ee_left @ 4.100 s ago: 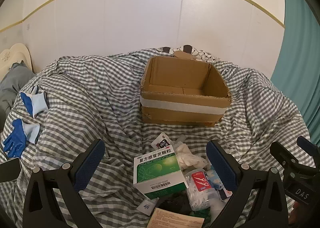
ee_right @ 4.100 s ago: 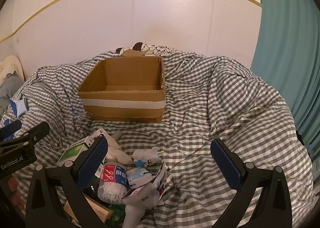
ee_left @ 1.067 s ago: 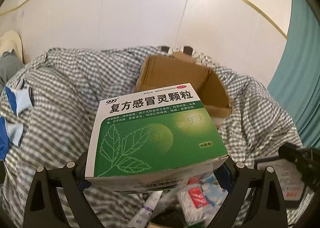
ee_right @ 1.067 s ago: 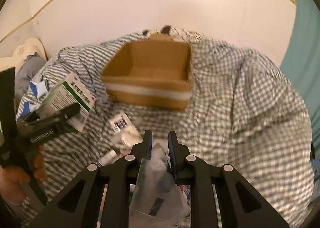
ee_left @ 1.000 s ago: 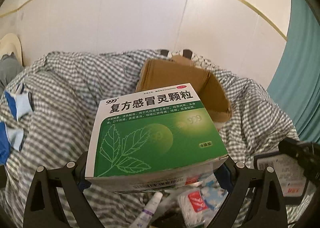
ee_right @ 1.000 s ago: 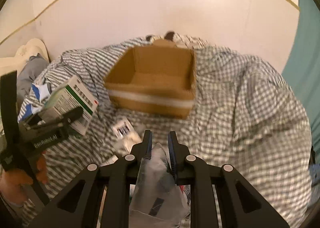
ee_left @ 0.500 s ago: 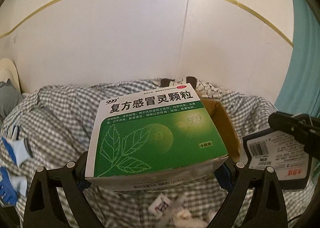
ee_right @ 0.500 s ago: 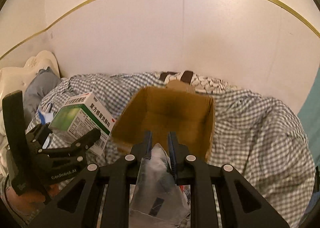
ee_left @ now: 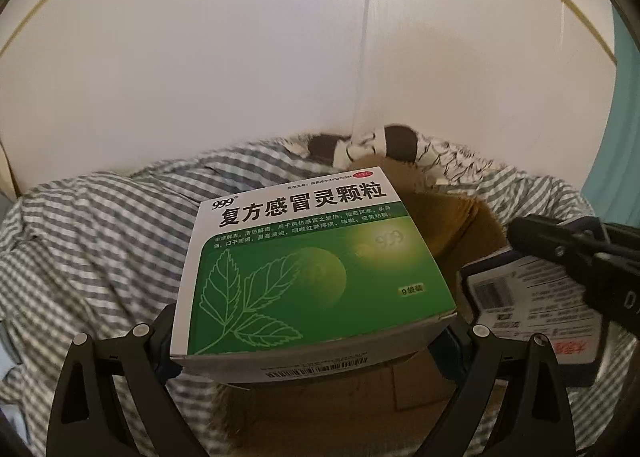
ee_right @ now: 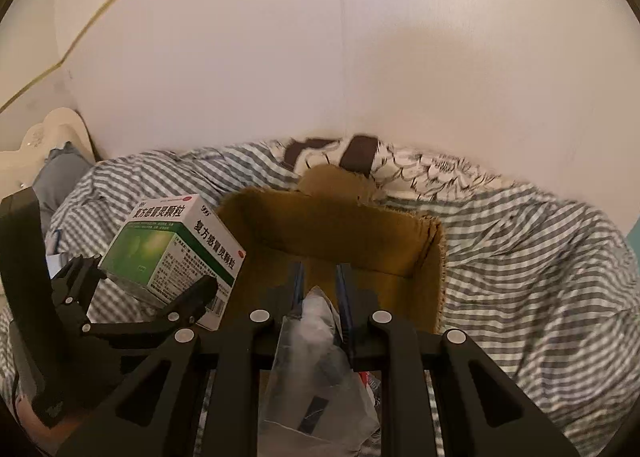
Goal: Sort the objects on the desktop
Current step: 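Carry both items over the cardboard box and open both tools to drop them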
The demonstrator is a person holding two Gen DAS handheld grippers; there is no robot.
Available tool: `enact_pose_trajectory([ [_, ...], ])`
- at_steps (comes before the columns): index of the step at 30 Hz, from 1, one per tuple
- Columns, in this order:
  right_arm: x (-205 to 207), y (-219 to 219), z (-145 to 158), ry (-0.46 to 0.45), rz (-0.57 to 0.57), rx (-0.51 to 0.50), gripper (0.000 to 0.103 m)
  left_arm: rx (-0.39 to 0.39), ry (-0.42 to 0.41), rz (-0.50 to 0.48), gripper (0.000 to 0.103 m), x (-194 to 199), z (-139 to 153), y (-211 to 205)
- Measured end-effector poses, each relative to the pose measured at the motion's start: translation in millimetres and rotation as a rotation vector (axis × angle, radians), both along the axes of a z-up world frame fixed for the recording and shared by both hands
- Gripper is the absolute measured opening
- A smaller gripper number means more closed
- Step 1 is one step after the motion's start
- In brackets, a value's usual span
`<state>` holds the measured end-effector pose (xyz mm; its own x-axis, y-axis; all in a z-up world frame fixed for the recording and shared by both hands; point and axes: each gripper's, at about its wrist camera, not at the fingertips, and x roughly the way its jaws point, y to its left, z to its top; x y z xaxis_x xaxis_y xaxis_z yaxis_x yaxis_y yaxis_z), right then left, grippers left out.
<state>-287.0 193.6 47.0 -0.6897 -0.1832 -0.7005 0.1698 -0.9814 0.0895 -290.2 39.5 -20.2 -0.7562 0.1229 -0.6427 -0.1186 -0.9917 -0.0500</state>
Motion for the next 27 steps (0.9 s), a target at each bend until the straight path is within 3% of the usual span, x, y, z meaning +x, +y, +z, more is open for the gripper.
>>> enact_pose_trajectory([
  [7,-20,5,-18,-0.025,-0.022,-0.016,0.018,-0.014,-0.043,-0.036,0.100,-16,-18,11],
  [9,-20,7,-12,-0.028,-0.032,-0.027,0.054,0.008,-0.079,-0.040,0.103,-14,-17,7],
  [10,-17,8,-8,-0.019,-0.040,-0.035,0.082,0.024,-0.087,-0.033,0.103,-11,-15,3],
  [11,-12,11,-2,0.008,-0.052,-0.045,0.085,0.032,-0.087,-0.032,0.103,-6,-11,2],
  [16,14,18,27,0.049,-0.082,-0.055,0.085,-0.036,-0.056,-0.006,0.103,17,17,-6],
  [27,130,57,97,0.133,-0.156,-0.070,0.085,-0.022,-0.011,0.013,0.103,111,73,-38],
])
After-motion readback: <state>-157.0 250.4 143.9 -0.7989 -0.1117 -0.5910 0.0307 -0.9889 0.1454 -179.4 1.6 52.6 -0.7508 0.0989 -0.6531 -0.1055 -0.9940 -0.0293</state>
